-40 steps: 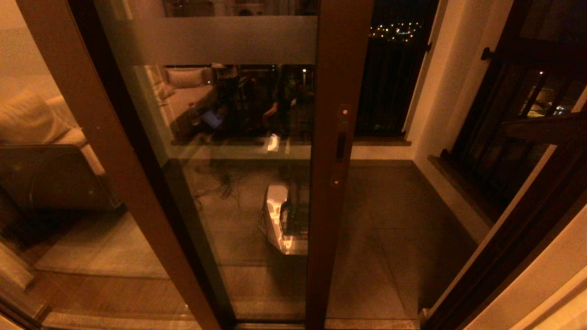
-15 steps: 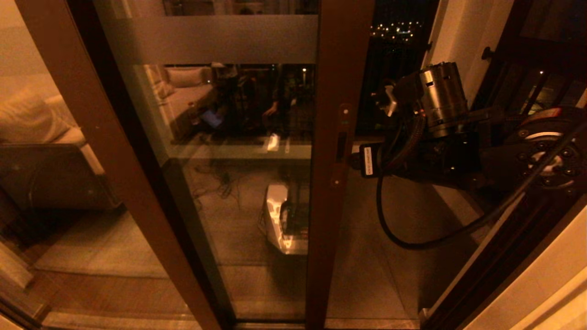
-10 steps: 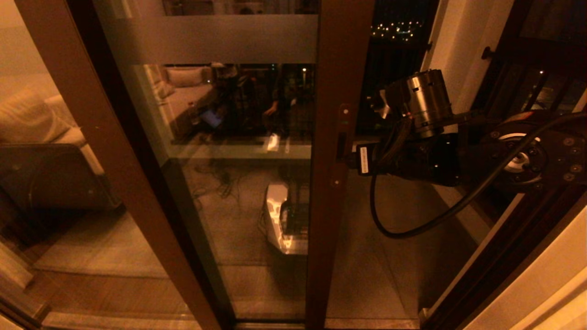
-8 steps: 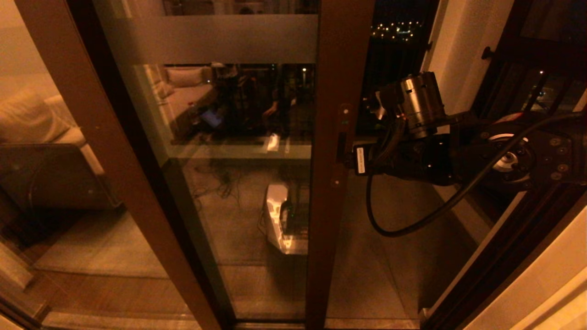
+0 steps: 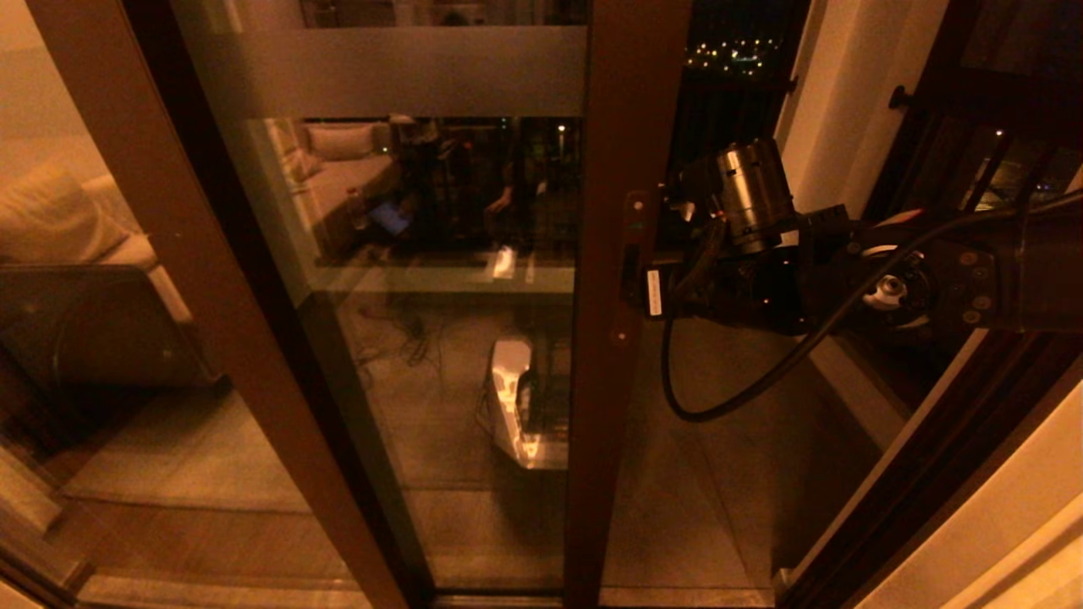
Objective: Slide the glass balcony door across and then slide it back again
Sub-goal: Close the slid door
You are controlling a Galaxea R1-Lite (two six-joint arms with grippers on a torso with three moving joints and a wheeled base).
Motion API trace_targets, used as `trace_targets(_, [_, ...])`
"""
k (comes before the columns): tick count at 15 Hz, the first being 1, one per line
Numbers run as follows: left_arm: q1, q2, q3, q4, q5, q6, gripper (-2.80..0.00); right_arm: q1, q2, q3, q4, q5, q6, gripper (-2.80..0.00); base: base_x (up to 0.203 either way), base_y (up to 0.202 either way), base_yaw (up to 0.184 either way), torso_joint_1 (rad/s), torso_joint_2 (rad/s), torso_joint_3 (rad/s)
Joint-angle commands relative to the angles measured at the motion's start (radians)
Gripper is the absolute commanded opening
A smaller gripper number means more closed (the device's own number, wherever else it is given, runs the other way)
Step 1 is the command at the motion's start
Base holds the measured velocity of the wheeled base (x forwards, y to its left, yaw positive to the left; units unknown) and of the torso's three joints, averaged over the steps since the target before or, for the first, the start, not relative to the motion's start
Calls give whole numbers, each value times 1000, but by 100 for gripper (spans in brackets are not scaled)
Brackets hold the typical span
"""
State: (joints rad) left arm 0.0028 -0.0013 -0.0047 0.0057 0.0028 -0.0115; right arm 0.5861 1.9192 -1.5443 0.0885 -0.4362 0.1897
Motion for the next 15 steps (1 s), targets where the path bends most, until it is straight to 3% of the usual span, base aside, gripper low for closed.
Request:
trace_targets(1, [0, 1, 0, 0, 0, -1, -280, -12, 8, -14, 0, -3, -7, 0, 0, 0, 0, 0, 0, 0])
trace_targets(15, [0, 1, 0, 0, 0, -1, -280, -65, 7, -28, 0, -4, -27, 0, 0, 0, 0, 0, 0, 0])
